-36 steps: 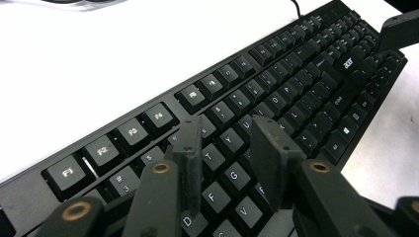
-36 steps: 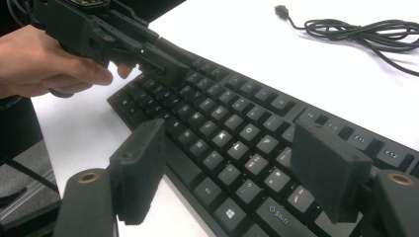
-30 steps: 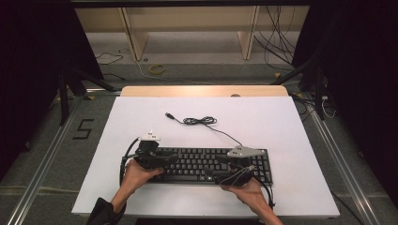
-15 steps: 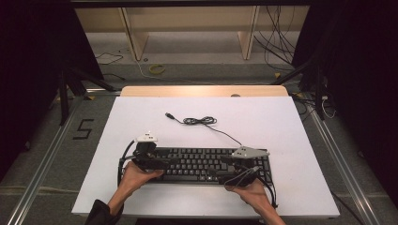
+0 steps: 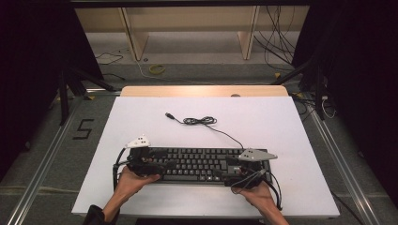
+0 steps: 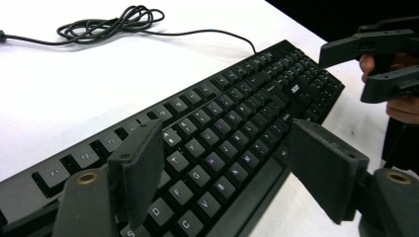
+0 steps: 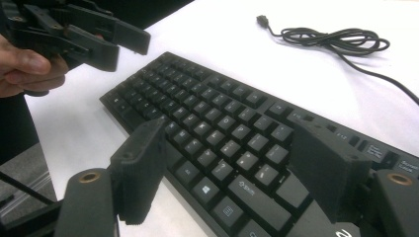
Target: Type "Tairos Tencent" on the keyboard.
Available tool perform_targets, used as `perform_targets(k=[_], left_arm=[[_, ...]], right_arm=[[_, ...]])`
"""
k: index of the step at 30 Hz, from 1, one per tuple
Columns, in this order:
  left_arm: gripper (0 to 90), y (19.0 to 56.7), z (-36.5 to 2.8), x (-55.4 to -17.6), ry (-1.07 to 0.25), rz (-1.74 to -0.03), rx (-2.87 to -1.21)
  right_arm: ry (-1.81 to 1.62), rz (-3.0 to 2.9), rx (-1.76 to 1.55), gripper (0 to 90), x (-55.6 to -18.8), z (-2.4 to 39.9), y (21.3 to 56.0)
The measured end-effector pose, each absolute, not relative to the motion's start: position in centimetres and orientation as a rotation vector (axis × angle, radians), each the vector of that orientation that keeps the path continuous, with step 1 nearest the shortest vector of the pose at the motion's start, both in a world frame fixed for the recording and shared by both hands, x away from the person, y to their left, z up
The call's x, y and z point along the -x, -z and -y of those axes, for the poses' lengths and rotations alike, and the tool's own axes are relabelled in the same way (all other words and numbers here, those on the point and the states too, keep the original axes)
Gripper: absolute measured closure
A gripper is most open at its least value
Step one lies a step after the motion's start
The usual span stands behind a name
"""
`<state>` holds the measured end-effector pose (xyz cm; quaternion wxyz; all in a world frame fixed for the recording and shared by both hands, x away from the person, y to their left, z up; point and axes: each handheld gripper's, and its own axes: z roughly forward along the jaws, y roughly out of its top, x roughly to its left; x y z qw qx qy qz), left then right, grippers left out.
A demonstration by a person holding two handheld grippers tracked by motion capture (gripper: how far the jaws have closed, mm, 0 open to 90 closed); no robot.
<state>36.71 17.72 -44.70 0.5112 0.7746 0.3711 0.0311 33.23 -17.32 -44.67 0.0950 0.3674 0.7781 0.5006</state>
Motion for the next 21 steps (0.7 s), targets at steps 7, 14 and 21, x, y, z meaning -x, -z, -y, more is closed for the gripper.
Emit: perform_targets(k=[7,14,21], left_arm=[[28.1,44.8,-18.1,-35.5,-0.073,-0.86,-1.852],[27.6,45.1,-18.4,-34.6,-0.075,-0.852,-1.85],[27.4,45.4,-18.8,-33.9,-0.087,-0.839,-1.836]], right_arm=[[-1.494,-2.288,-1.077,31.1,-32.7,18.2,44.6],[-1.511,-2.261,-1.077,31.1,-32.1,19.3,44.6],[-1.497,-2.248,-1.085,31.1,-31.4,20.5,44.8]])
